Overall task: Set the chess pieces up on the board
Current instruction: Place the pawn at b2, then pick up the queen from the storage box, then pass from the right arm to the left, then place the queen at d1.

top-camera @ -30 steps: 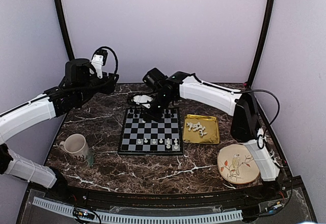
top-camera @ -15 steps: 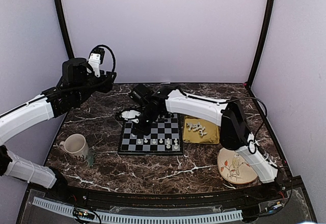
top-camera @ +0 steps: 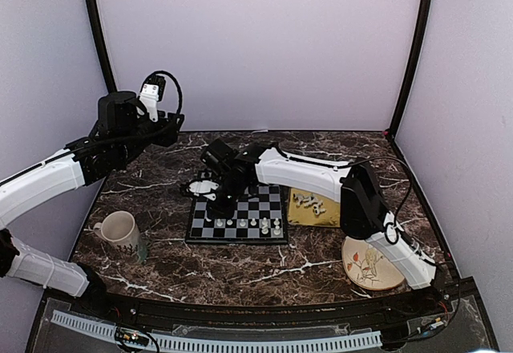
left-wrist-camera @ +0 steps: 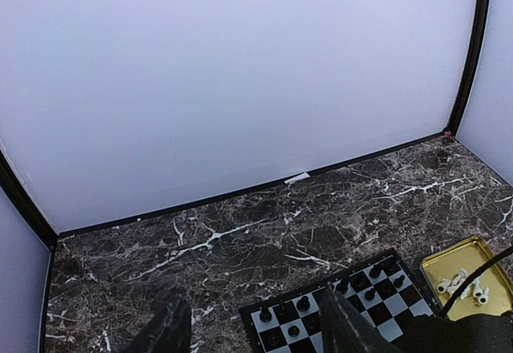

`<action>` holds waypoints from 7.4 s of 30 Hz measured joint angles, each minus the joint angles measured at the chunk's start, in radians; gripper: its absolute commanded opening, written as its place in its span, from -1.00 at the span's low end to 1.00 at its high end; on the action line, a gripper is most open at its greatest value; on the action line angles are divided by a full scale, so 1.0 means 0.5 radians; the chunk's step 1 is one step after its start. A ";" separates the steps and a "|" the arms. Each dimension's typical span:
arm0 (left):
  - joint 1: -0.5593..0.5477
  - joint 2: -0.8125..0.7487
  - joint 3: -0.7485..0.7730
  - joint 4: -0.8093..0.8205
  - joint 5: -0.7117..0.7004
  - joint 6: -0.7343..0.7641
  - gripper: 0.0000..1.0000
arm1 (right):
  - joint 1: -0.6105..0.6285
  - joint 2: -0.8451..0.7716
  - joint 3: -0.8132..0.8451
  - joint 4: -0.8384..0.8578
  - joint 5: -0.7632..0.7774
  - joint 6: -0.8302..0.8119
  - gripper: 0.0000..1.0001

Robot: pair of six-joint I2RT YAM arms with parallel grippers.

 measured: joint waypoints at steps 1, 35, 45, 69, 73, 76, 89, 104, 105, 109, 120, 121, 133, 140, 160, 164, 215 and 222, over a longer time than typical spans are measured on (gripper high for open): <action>0.000 0.000 0.000 0.000 0.001 -0.001 0.14 | 0.002 0.003 0.006 0.000 -0.001 0.000 -0.82; 0.000 0.003 0.000 0.000 0.028 0.011 0.14 | -0.092 -0.561 -0.541 0.086 -0.089 0.047 -0.22; 0.000 0.155 0.006 -0.014 0.204 0.011 0.07 | -0.635 -1.130 -1.340 0.225 -0.043 0.027 -0.39; 0.000 0.435 0.095 -0.130 0.739 -0.003 0.07 | -1.118 -1.259 -1.924 0.284 0.098 -0.249 -0.53; 0.000 0.435 0.095 -0.130 0.750 -0.003 0.07 | -1.118 -1.163 -1.851 0.272 0.101 -0.330 -0.58; 0.000 0.435 0.095 -0.131 0.750 -0.003 0.08 | -1.118 -1.115 -1.797 0.270 0.098 -0.372 -0.59; 0.000 0.435 0.095 -0.139 0.752 -0.002 0.08 | -1.118 -1.025 -1.714 0.176 0.004 -0.481 -0.59; 0.000 0.435 0.095 -0.140 0.758 -0.002 0.08 | -1.118 -0.969 -1.750 0.131 -0.008 -0.531 -0.48; 0.000 0.435 0.095 -0.139 0.762 -0.003 0.08 | -1.118 -0.968 -1.756 0.132 -0.008 -0.533 -0.47; 0.000 0.435 0.095 -0.140 0.765 -0.003 0.08 | -1.114 -0.968 -1.765 0.133 -0.021 -0.533 -0.49; 0.000 0.438 0.095 -0.139 0.780 -0.003 0.08 | -1.106 -1.008 -1.836 0.176 -0.079 -0.517 -0.74; 0.000 0.441 0.096 -0.139 0.787 -0.003 0.08 | -1.107 -1.030 -1.859 0.174 -0.084 -0.510 -0.75; -0.136 0.585 0.095 0.031 1.006 -0.081 0.05 | -1.147 -1.389 -1.920 0.323 -0.564 -0.213 -0.78; -0.358 0.723 0.092 0.330 1.134 -0.307 0.05 | -1.147 -1.418 -1.921 0.541 -1.017 0.069 -0.78; -0.462 1.356 0.225 0.942 1.426 -0.915 -0.08 | -1.144 -1.418 -2.026 0.674 -1.312 0.248 -0.75; -0.462 1.413 0.295 0.958 1.467 -0.960 -0.24 | -1.134 -1.418 -2.026 0.674 -1.311 0.247 -0.75; -0.493 0.645 0.188 -0.958 1.038 -0.027 -0.82 | -1.120 -1.560 -2.086 0.550 -1.077 0.014 -0.34; -0.505 0.752 0.188 -0.981 1.022 -0.001 -0.82 | -1.120 -1.560 -2.086 0.549 -1.033 -0.009 -0.34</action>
